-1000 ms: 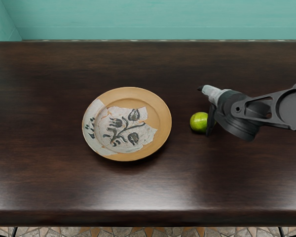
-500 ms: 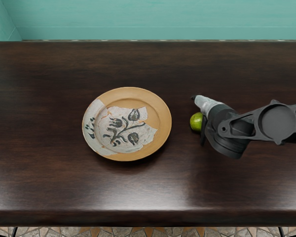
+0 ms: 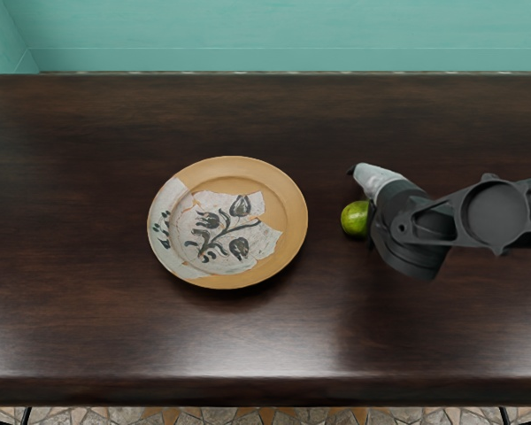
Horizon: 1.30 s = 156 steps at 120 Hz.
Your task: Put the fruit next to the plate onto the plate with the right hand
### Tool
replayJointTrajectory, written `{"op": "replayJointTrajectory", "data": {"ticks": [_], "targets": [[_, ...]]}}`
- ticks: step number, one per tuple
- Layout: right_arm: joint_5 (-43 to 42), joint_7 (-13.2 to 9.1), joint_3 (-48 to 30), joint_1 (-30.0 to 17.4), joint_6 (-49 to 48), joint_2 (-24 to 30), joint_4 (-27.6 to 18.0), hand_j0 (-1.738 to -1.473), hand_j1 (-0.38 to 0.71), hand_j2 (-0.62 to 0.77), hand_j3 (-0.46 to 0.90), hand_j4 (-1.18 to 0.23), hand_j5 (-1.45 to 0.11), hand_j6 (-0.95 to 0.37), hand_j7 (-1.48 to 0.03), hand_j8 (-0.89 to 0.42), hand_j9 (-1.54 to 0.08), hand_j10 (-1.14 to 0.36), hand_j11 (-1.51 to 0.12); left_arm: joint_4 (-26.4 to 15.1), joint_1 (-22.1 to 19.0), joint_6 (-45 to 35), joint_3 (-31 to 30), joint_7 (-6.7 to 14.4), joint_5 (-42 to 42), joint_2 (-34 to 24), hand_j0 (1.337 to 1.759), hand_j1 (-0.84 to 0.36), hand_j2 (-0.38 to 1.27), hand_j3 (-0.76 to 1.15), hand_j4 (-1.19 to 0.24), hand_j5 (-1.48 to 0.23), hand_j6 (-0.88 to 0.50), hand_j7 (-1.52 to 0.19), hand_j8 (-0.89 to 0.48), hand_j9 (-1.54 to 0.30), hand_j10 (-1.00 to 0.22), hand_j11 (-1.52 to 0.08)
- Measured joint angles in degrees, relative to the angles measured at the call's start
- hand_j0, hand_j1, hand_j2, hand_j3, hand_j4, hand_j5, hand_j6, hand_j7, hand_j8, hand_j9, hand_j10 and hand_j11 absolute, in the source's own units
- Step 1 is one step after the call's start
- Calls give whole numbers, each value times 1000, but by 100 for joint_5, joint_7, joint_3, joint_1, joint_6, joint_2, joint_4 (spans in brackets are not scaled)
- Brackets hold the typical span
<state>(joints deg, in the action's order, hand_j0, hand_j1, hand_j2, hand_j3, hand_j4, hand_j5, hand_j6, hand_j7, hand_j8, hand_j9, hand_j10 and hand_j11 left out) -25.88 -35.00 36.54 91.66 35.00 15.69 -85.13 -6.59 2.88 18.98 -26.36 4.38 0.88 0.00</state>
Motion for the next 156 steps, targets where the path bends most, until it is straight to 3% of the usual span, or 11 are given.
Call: {"op": "replayJointTrajectory", "data": {"ticks": [156], "targets": [[93,-2,249,46,-1,-289,8,-1658,143,-61,0,-419,-546,-420,-545,-419,-546,-419,-546,0,1,0,0,0,0,0,1658,349,0,0,0,0,0,0,0,0,0,0]]}}
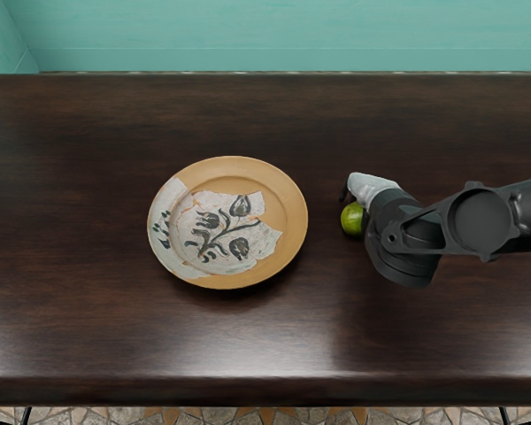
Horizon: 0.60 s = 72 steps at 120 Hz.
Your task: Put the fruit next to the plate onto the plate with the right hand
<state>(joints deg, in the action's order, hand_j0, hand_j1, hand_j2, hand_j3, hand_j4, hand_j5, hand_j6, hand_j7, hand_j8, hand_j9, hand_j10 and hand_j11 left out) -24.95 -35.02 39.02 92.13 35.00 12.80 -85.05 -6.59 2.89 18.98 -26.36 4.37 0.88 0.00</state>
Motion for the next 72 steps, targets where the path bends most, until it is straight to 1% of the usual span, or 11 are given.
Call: {"op": "replayJointTrajectory", "data": {"ticks": [12,30,53,72], "targets": [[-1,1,0,-1,-3,-4,14,-1657,160,-44,0,-440,-581,-417,-576,-441,-580,-441,-580,0,0,0,0,0,0,0,1658,349,0,0,0,0,0,0,0,0,0,0],[-1,1,-1,-2,-6,-5,25,-1657,169,-7,0,-460,-618,-405,-608,-427,-616,-461,-616,0,0,0,0,-1,0,0,1658,349,0,0,0,0,0,0,0,0,0,0],[13,-2,0,1,-5,-16,31,-1656,195,53,0,-518,-693,-366,-683,-396,-689,-521,-688,0,1,0,0,2,0,0,1658,349,0,0,0,0,0,0,0,0,0,0],[31,-2,1,8,3,-22,33,-1654,206,116,0,-574,-742,-374,-743,-392,-744,-529,-747,0,1,0,0,1,0,0,1658,349,0,0,0,0,0,0,0,0,0,0]]}}
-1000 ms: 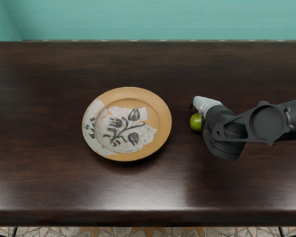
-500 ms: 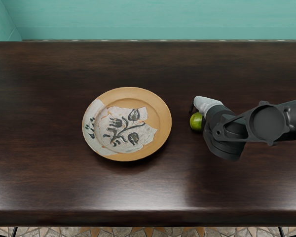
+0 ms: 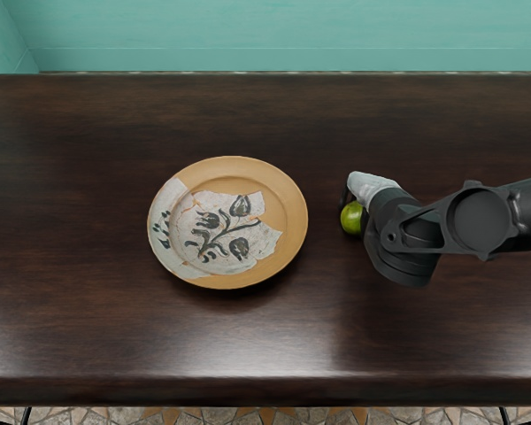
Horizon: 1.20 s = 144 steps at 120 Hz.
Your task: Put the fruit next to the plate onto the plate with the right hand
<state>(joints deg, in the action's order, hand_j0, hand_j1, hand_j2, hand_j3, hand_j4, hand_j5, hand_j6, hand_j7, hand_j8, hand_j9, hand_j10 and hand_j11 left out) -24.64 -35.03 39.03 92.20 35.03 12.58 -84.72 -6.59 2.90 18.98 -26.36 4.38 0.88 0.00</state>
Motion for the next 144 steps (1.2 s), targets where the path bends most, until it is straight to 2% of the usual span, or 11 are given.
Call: {"op": "replayJointTrajectory", "data": {"ticks": [33,70,114,144], "targets": [[41,1,-1,50,-13,-9,-12,-1653,241,164,0,-535,-874,-305,-837,-313,-852,-463,-852,0,-1,0,0,-2,0,0,1658,349,0,0,0,0,0,0,0,0,0,0],[52,1,-42,301,-12,99,-165,-1652,230,159,0,-545,-925,-318,-867,-296,-888,-459,-876,0,0,0,0,0,0,0,1658,349,0,0,0,0,0,0,0,0,0,0],[253,0,-313,858,-10,489,-628,-1651,223,151,0,-548,-943,-318,-874,-293,-899,-459,-882,0,-6,0,0,0,0,0,1658,349,0,0,0,0,0,0,0,0,0,0],[665,2,-543,1295,-11,461,-708,-1652,222,154,0,-549,-949,-318,-875,-290,-904,-457,-885,0,-8,0,0,-1,0,0,1658,349,0,0,0,0,0,0,0,0,0,0]]}}
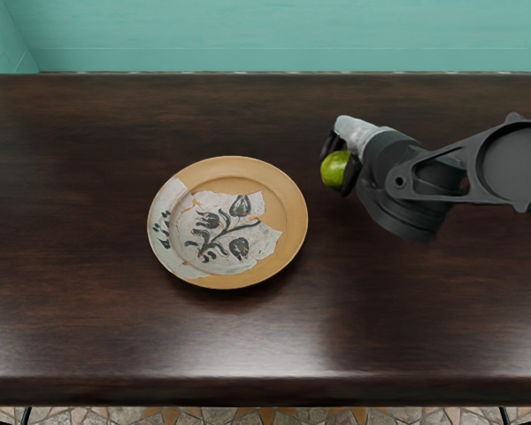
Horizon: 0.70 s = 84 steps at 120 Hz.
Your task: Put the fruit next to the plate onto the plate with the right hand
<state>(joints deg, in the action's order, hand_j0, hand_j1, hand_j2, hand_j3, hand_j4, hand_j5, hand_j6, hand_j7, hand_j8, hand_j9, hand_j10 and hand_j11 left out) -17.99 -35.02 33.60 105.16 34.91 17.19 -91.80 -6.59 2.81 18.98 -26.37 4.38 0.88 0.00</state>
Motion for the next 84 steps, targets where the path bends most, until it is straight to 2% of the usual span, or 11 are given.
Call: {"op": "replayJointTrajectory", "data": {"ticks": [41,65,84], "targets": [[774,-1,-325,666,-2,-484,110,-1653,232,171,-1,-542,-958,-309,-875,-278,-906,-453,-878,0,-34,0,0,1,0,0,1658,349,0,0,0,0,0,0,0,0,0,0],[926,-2,-636,695,-153,-785,370,-1654,228,165,0,-542,-959,-311,-875,-282,-899,-460,-868,0,-44,0,1,1,0,0,1658,349,0,0,0,0,0,0,0,0,0,0],[953,-2,-938,496,-361,-1002,611,-1654,227,170,0,-545,-960,-312,-875,-282,-896,-460,-866,0,-53,0,3,0,0,0,1658,349,0,0,0,0,0,0,0,0,0,0]]}}
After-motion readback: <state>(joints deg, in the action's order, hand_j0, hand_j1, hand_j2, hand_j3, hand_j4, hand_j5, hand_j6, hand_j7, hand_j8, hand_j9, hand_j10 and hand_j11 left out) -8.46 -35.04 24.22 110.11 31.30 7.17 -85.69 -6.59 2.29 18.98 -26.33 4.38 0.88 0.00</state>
